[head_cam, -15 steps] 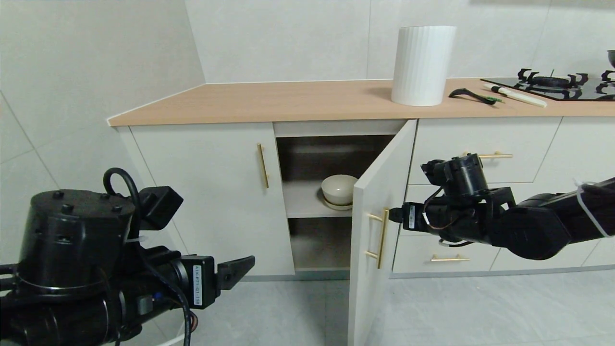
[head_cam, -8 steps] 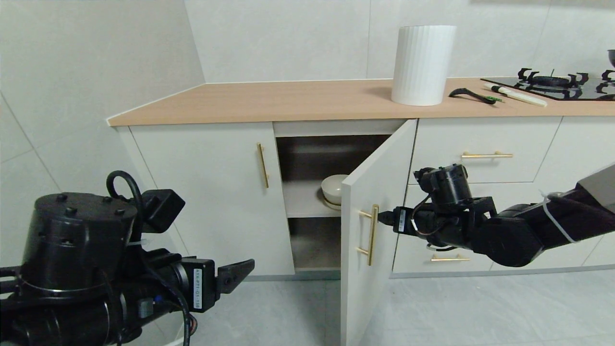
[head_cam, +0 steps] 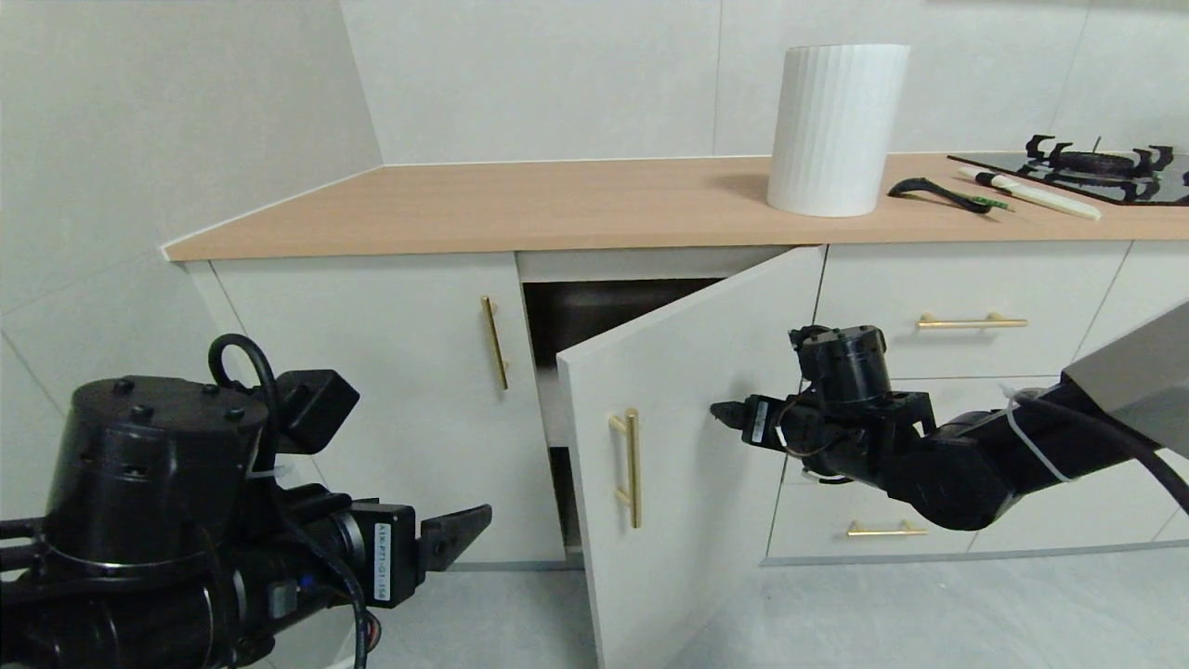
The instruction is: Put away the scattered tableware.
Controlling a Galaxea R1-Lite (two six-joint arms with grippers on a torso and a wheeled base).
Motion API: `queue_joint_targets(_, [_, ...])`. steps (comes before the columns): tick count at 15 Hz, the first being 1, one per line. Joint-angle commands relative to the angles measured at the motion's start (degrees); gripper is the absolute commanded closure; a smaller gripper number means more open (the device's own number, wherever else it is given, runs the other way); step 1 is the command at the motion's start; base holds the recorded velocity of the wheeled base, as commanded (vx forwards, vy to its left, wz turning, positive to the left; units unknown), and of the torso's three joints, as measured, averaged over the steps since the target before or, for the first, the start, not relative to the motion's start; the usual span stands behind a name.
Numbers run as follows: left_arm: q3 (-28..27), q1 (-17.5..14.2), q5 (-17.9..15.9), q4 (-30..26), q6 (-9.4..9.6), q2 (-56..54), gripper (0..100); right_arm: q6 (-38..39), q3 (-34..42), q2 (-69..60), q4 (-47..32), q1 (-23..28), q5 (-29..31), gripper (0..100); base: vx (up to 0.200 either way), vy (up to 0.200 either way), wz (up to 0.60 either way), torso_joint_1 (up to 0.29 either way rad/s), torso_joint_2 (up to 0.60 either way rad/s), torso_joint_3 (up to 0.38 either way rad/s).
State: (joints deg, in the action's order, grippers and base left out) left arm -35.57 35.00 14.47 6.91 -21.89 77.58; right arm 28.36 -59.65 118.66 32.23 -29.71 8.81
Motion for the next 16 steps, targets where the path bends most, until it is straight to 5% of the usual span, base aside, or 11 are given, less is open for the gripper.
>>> queue_joint_targets(1, [0.0, 0.1, 0.1, 0.0, 0.01, 0.3, 0, 0.1, 0.0, 0.2, -0.1, -0.2, 0.1, 0, 0.0, 0.0, 0.0, 0.0, 0.0, 0.0])
queue_joint_targets(9, [0.6, 0.1, 0.1, 0.0, 0.98, 0.3, 0, 4.4, -4.1, 6.3, 9.3, -0.1, 5.6, 0, 0.0, 0.0, 0.0, 0.0, 0.0, 0.0])
queue_joint_targets(16, [0.6, 0.0, 0.1, -0.1, 0.98, 0.3, 0, 7.1, -9.9, 11.4, 9.6, 0.4, 9.9, 0, 0.0, 0.0, 0.0, 0.0, 0.0, 0.0])
